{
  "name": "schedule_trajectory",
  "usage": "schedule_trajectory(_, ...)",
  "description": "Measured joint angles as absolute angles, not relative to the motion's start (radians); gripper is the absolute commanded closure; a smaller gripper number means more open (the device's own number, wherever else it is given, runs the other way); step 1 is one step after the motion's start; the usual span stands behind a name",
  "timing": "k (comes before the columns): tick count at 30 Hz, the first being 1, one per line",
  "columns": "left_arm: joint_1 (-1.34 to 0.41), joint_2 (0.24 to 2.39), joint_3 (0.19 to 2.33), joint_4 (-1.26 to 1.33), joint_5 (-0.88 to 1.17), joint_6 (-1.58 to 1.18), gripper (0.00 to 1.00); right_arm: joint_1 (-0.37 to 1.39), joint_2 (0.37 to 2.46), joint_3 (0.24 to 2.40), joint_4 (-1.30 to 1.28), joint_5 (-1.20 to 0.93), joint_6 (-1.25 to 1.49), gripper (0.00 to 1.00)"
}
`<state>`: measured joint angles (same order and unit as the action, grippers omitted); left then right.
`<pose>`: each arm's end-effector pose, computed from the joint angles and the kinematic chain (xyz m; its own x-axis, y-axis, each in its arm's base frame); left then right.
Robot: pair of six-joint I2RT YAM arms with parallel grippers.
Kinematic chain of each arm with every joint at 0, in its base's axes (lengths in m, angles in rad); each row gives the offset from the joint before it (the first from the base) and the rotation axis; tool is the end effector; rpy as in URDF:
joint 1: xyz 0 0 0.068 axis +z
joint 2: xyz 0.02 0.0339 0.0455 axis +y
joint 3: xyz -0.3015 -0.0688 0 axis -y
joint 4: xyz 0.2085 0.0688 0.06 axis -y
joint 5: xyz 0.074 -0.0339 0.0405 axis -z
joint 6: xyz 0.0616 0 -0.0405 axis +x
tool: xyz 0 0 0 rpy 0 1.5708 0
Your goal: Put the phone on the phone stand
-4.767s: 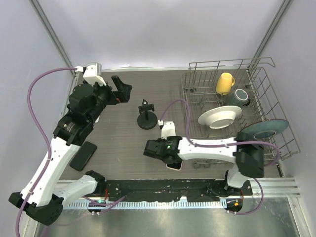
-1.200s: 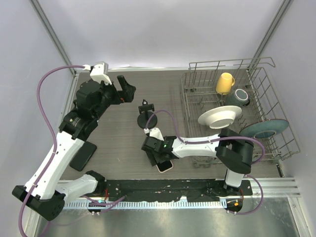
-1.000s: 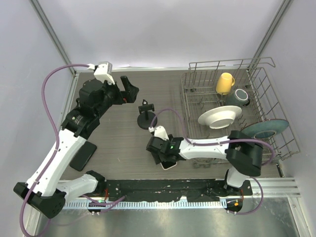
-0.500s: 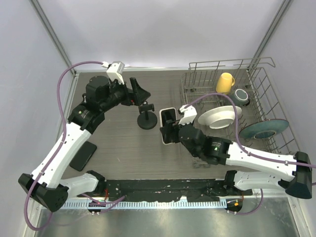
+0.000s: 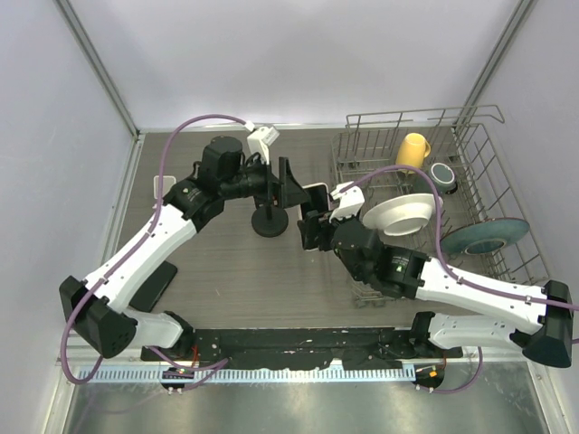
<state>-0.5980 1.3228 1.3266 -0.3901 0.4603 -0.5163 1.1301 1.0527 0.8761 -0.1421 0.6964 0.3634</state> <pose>0.2110 -0.1768 0.4179 -0.6877 -0.0667 -0.7229 0.5807 0.5472 -0.6028 0.1218 0.1655 0.3599 -0.2792 0.0473 -0.9591 -0.3582 0.9216 0.1497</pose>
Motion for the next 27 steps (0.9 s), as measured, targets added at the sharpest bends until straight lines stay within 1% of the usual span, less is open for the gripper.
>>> schedule_trajectory(1, -0.605, 1.328, 1.33, -0.391, 0.465, -0.516, 0.33, 1.13, 1.055, 0.88, -0.134, 0.696, 0.356, 1.0)
schedule_trajectory(4, -0.62, 1.342, 1.339, -0.396, 0.476, -0.517, 0.39, 1.13, 1.056, 0.892, -0.125, 0.694, 0.341, 1.0)
schedule_trajectory(9, -0.63, 1.36, 1.342, -0.402, 0.484, -0.517, 0.45, 1.13, 1.056, 0.895, -0.087, 0.687, 0.321, 1.0)
schedule_trajectory(12, -0.633, 1.369, 1.345, -0.408, 0.486, -0.517, 0.5, 1.13, 1.061, 0.897, -0.073, 0.675, 0.311, 1.0)
schedule_trajectory(15, -0.637, 1.377, 1.357, -0.42, 0.487, -0.517, 0.61, 1.13, 1.068, 0.902, -0.067, 0.665, 0.305, 1.0)
schedule_trajectory(16, -0.639, 1.379, 1.362, -0.424, 0.486, -0.517, 0.69, 1.13, 1.07, 0.905, -0.068, 0.661, 0.303, 1.0)
schedule_trajectory(18, -0.644, 1.386, 1.374, -0.435, 0.484, -0.518, 0.78, 1.13, 1.074, 0.908, -0.068, 0.654, 0.301, 0.99)
schedule_trajectory(19, -0.648, 1.391, 1.383, -0.442, 0.482, -0.513, 0.85, 1.13, 1.074, 0.91, -0.068, 0.651, 0.301, 0.96)
schedule_trajectory(20, -0.652, 1.396, 1.392, -0.45, 0.479, -0.513, 0.89, 1.13, 1.075, 0.911, -0.072, 0.649, 0.301, 0.92)
schedule_trajectory(21, -0.655, 1.401, 1.399, -0.456, 0.48, -0.51, 0.92, 1.13, 1.075, 0.913, -0.076, 0.649, 0.302, 0.77)
schedule_trajectory(22, -0.656, 1.404, 1.404, -0.463, 0.48, -0.504, 0.99, 1.129, 1.075, 0.914, -0.077, 0.647, 0.305, 0.66)
schedule_trajectory(23, -0.658, 1.408, 1.412, -0.47, 0.48, -0.493, 1.0, 1.128, 1.075, 0.916, -0.082, 0.646, 0.308, 0.55)
schedule_trajectory(24, -0.659, 1.41, 1.415, -0.474, 0.479, -0.489, 1.0, 1.127, 1.076, 0.921, -0.092, 0.644, 0.311, 0.34)
schedule_trajectory(25, -0.662, 1.411, 1.42, -0.48, 0.477, -0.486, 1.0, 1.126, 1.076, 0.925, -0.101, 0.641, 0.316, 0.24)
schedule_trajectory(26, -0.665, 1.412, 1.421, -0.483, 0.474, -0.485, 1.0, 1.125, 1.076, 0.93, -0.112, 0.638, 0.318, 0.19)
schedule_trajectory(27, -0.667, 1.412, 1.423, -0.485, 0.472, -0.484, 1.0, 1.124, 1.078, 0.94, -0.129, 0.635, 0.322, 0.08)
